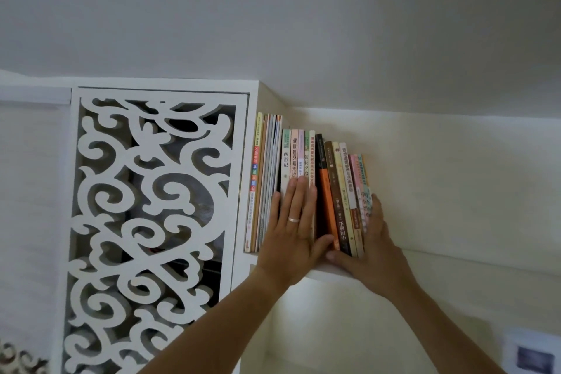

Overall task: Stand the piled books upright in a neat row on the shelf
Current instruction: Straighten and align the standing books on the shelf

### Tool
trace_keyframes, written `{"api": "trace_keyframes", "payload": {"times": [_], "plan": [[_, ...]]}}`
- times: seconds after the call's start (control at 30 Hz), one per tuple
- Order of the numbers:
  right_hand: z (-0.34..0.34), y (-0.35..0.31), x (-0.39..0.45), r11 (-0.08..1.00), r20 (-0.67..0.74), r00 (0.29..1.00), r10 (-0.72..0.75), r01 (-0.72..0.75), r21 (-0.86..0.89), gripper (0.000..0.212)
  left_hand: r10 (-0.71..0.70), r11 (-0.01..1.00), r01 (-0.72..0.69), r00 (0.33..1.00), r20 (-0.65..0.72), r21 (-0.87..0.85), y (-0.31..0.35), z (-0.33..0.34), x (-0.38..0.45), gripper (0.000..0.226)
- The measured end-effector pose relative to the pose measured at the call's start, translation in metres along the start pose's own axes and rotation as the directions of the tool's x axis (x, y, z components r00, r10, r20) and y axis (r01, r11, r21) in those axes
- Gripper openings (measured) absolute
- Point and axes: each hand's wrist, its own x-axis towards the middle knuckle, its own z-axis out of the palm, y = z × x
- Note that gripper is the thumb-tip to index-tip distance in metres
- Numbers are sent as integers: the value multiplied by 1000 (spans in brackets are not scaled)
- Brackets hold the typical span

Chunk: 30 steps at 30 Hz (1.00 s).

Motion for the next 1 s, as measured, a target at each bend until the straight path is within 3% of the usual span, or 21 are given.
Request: {"api": "trace_keyframes", "payload": {"times": [0.23, 0.37, 0.53, 0.87, 1.0], "plan": [[-9, 6, 3, 993, 43, 994, -102, 100, 63, 136, 13, 999, -12, 1000, 9, -39, 0, 0, 1, 102], [-9, 11, 8, 980, 117, 981, -157, 141, 139, 141, 17, 996, -18, 1000, -15, -82, -2, -1, 2, 94], [-14, 12, 6, 947, 185, 956, -226, 171, 270, 130, 56, 991, -57, 998, -9, -120, -6, -5, 1, 86], [-12, 15, 7, 972, 199, 967, -156, 115, 204, 131, 15, 989, -14, 1000, 6, -146, -5, 1, 4, 94], [-22, 20, 6, 965, 282, 948, -149, 77, 250, 126, 33, 989, -28, 999, 33, -148, -7, -1, 5, 96]]}}
